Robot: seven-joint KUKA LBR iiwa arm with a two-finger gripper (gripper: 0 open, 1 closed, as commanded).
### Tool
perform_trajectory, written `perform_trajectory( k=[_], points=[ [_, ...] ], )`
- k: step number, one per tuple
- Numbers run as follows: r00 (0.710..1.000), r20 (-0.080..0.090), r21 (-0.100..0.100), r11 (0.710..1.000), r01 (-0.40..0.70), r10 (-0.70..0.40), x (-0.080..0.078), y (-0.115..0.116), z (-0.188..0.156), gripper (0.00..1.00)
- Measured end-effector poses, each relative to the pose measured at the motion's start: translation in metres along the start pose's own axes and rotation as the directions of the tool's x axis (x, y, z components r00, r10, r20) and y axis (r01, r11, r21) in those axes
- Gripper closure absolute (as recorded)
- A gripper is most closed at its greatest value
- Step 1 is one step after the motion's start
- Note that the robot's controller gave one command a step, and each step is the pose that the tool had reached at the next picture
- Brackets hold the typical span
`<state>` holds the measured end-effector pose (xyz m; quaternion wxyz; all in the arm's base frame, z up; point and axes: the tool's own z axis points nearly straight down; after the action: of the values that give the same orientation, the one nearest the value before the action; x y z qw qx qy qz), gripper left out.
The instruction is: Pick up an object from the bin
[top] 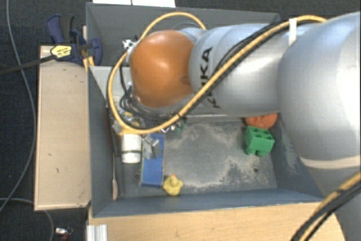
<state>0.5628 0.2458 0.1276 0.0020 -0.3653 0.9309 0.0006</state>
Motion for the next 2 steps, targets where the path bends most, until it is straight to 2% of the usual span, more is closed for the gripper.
perform_trajectory(
  k=[1, 2],
  points=[
    [0.937, 0.005, 0.004, 0.937, 0.349, -0.349, 0.008, -0.015, 0.039, 0.0],
    [0.879, 0.013, 0.019, 0.879, 0.476, -0.476, -0.021, -0.01, 0.051, 1.0]
  ],
)
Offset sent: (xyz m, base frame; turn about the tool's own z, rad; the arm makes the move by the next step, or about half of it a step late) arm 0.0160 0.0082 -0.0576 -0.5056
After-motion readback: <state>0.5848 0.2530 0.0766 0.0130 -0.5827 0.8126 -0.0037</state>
